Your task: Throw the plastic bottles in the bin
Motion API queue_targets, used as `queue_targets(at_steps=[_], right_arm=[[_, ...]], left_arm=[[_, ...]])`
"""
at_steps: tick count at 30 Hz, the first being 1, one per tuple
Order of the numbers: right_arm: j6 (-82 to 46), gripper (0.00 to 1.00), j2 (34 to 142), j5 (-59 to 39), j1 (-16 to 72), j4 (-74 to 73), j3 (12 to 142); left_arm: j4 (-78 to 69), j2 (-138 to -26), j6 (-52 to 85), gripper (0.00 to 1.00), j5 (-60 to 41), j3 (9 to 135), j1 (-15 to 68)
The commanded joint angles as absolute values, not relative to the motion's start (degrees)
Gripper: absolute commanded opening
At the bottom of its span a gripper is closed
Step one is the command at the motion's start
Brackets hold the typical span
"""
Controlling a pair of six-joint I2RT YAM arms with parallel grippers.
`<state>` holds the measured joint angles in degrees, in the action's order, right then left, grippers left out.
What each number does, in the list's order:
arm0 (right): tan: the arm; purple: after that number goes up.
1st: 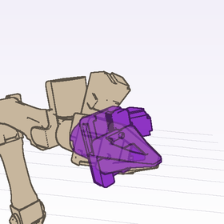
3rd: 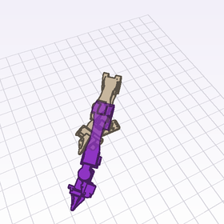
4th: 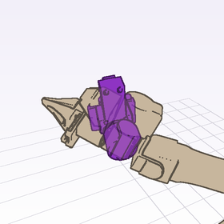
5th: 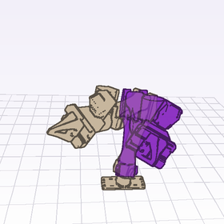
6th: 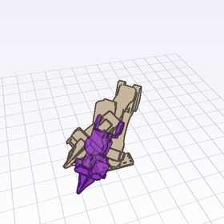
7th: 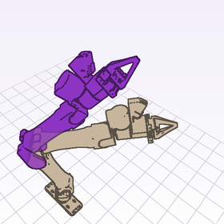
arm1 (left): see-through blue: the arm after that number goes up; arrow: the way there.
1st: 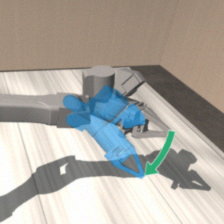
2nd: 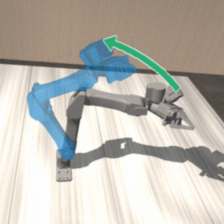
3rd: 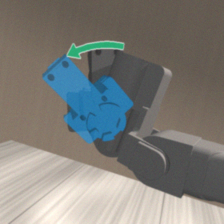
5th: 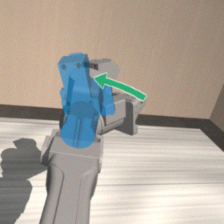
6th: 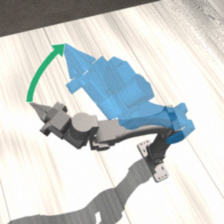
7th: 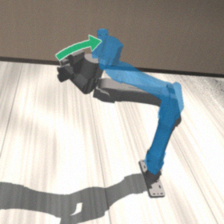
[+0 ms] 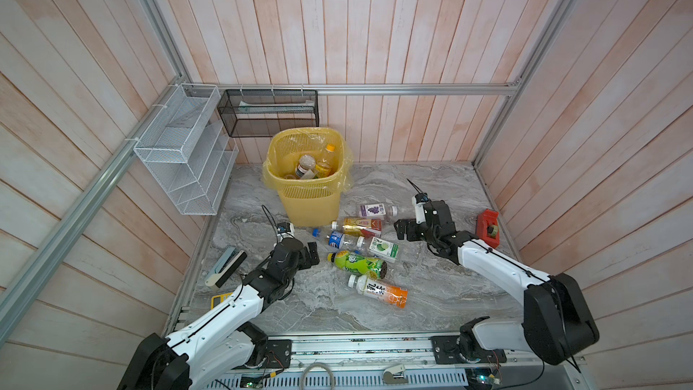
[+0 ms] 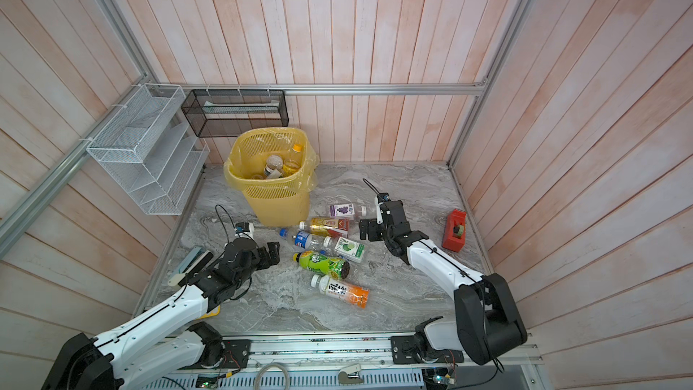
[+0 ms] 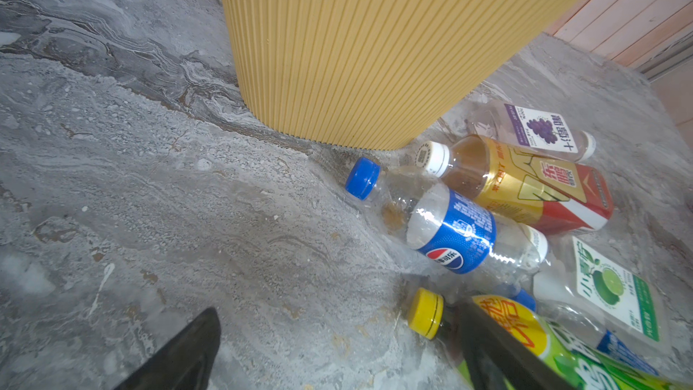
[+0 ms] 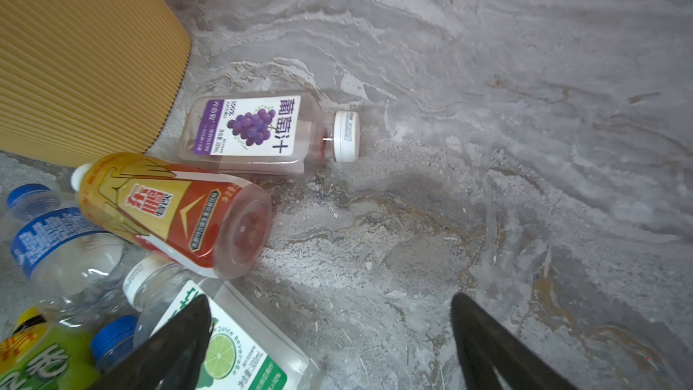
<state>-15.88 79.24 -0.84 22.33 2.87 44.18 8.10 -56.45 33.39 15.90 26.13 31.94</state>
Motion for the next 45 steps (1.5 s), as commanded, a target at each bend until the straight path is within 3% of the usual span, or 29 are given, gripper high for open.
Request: queue_targets(at_steps=[1, 11, 26, 45], right_arm=[[-20.19, 0.99, 82.67, -4.23, 21.80, 0.74, 47.84], [-27.35, 0.98, 90.85, -14.90, 22.00, -2.92, 52.84], [11.79, 0.96, 98.95, -7.53, 30.41, 19.78, 69.49], [25.55, 0.90, 108.58, -10.81, 32.17, 23.73, 76.40]], left_arm=[[7.34, -57.02, 32.78, 1.00, 16.83, 27.58, 32.25], [8.74, -59.13, 32.06, 1.00, 17.75, 29.84, 32.23], [10.58, -58.04, 37.01, 1.00, 13.81, 28.60, 26.13], [12.57, -57.72, 36.08, 1.00, 10.24, 28.21, 20.89]])
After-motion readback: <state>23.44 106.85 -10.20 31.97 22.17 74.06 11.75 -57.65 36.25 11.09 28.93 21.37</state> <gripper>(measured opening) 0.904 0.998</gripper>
